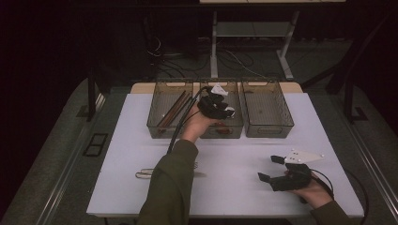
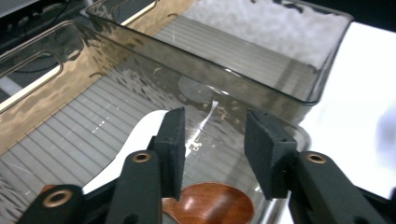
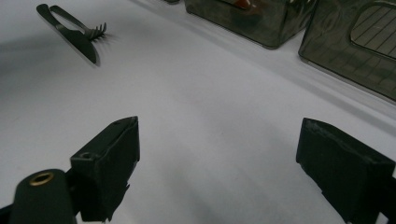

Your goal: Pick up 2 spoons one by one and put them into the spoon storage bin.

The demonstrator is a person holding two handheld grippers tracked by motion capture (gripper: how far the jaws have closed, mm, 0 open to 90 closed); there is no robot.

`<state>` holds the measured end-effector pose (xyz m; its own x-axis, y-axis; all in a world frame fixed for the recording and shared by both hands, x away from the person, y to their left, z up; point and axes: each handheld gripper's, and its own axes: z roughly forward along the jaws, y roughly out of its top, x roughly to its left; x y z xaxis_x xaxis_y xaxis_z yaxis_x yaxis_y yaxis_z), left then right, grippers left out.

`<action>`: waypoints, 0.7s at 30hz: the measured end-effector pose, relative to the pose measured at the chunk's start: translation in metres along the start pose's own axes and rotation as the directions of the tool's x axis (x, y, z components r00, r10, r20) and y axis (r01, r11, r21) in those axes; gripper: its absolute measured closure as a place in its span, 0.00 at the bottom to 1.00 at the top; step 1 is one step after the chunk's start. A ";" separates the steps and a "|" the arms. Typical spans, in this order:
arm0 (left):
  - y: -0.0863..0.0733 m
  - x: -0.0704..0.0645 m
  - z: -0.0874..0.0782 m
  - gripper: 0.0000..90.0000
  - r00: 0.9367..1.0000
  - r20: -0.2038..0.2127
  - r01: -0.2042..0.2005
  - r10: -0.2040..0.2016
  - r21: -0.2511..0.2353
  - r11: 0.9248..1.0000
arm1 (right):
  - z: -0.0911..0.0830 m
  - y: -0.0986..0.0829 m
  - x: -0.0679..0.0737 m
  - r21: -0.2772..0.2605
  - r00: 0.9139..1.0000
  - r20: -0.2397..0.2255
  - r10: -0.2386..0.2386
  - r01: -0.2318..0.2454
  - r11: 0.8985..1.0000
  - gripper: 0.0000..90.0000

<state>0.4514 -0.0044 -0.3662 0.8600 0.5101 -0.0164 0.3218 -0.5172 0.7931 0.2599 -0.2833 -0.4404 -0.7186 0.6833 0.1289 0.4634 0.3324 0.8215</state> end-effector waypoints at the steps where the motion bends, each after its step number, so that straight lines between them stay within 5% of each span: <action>1: -0.001 -0.001 -0.003 0.59 1.000 0.006 0.009 -0.009 0.002 1.000 | 0.000 0.000 0.000 0.001 1.000 0.001 0.000 0.000 1.000 0.15; 5: -0.005 -0.007 -0.016 0.52 1.000 -0.008 -0.009 0.009 -0.014 1.000 | 0.000 0.000 0.000 0.006 1.000 0.003 -0.001 0.001 1.000 0.15; 21: -0.033 -0.029 -0.052 0.33 0.998 0.053 -0.021 0.021 -0.014 1.000 | 0.002 -0.001 -0.002 0.010 1.000 0.014 0.004 -0.004 1.000 0.15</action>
<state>0.3955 0.0335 -0.3599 0.8864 0.4618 -0.0316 0.2983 -0.5177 0.8018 0.2620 -0.2834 -0.4425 -0.7096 0.6935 0.1245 0.4715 0.3361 0.8153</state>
